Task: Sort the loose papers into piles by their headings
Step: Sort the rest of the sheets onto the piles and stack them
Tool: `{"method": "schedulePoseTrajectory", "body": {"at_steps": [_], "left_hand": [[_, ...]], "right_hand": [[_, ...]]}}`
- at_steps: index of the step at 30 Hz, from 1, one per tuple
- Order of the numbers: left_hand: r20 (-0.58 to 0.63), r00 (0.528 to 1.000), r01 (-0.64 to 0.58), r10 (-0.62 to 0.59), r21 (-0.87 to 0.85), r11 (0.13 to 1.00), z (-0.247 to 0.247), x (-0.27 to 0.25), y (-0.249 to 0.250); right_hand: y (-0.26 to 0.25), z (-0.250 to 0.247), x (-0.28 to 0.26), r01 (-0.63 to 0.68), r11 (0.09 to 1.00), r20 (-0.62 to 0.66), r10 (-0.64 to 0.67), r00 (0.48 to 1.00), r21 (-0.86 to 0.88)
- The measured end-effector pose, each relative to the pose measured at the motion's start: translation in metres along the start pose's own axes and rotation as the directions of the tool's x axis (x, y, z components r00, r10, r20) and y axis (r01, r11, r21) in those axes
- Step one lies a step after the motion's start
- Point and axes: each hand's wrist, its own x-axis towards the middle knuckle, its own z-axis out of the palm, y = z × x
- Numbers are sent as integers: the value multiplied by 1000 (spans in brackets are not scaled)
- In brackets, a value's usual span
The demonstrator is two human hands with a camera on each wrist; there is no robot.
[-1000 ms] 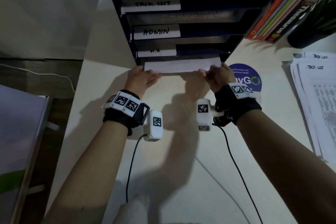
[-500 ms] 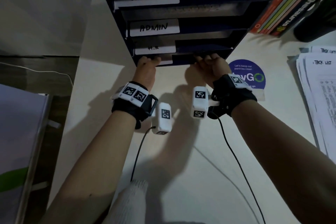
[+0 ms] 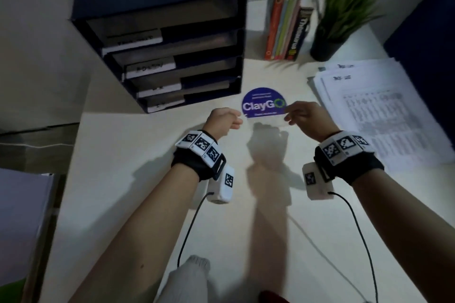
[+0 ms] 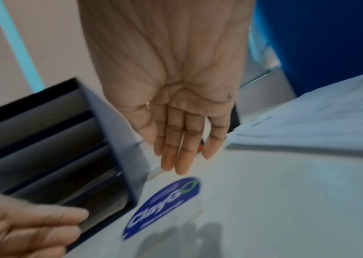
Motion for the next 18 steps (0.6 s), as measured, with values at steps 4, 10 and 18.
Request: {"method": "schedulePoseTrajectory", "body": {"at_steps": [4, 10, 18], "left_hand": [[73, 997, -6, 6, -7, 1000, 77, -5, 20], [98, 979, 187, -181, -57, 981, 188, 5, 33], [-128, 980, 191, -154, 365, 911, 265, 24, 38]], "right_hand": [[53, -73, -14, -107, 993, -171, 95, 981, -60], [139, -152, -28, -435, 881, -294, 373, 880, -185], [217, -189, -24, -656, 741, -247, 615, 749, -144]]}}
